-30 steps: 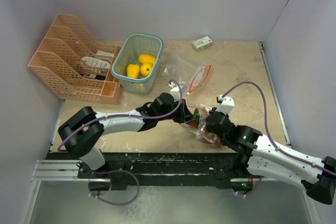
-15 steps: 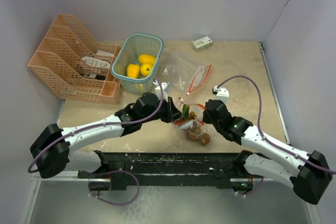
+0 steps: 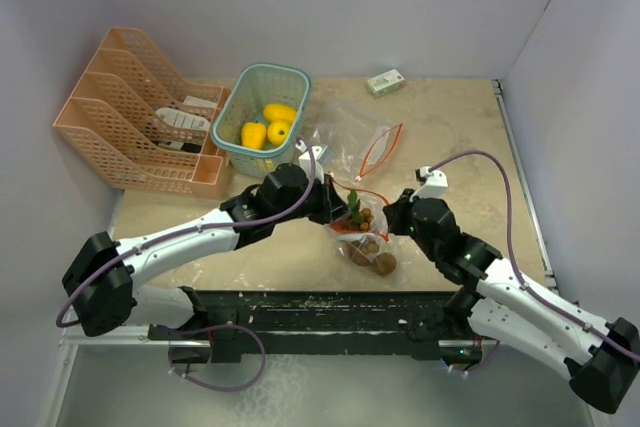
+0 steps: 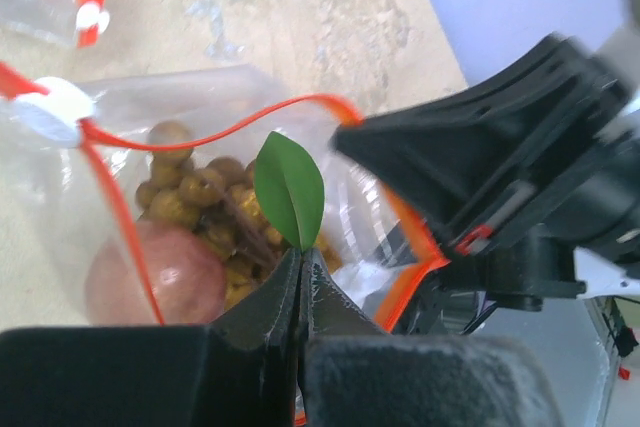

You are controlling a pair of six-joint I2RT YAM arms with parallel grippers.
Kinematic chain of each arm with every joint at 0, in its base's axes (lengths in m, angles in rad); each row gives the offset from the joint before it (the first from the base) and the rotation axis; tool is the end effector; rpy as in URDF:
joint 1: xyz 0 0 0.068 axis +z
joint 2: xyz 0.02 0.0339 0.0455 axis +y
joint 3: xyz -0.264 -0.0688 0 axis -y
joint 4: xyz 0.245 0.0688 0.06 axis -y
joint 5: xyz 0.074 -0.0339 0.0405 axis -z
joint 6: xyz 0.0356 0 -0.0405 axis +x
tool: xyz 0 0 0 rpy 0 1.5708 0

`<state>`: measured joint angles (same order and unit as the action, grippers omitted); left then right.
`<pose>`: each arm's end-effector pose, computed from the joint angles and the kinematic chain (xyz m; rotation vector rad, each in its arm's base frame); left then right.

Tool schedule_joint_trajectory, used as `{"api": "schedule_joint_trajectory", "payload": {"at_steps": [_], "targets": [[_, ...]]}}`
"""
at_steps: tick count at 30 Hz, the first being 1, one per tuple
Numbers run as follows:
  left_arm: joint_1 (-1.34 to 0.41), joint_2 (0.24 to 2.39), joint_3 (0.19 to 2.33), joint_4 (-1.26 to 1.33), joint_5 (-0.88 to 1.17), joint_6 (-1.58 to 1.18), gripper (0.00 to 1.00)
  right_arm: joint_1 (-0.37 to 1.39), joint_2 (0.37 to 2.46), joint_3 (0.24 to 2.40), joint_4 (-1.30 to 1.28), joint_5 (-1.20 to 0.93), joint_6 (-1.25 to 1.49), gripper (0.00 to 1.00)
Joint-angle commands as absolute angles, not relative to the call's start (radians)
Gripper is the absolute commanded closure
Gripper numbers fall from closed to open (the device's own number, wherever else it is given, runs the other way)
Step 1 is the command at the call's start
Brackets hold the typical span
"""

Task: Open the zip-top bag and remove the fake food
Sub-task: Pick up the fake fruit from the zipper food storage bag.

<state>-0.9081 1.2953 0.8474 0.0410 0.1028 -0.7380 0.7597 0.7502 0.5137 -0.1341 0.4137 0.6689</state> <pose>0.1789 -0.2352 0.2722 0.2575 2.1555 -1.1226 0.1393 0.1125 0.2558 0.1892 1.9399 0.5589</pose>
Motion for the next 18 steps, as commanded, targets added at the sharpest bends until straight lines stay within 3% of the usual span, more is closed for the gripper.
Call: {"api": "schedule_joint_trajectory", "payload": {"at_steps": [1,18], "targets": [[-0.9,1.341,1.026,0.091,0.152,-0.693,1.0,0.76,0.81,0.475,-0.019,0.332,0.652,1.0],[-0.899,1.306,1.163,0.005,0.157,-0.675,1.0,0.769,0.862,0.495,-0.042,0.371,0.663,1.0]]}}
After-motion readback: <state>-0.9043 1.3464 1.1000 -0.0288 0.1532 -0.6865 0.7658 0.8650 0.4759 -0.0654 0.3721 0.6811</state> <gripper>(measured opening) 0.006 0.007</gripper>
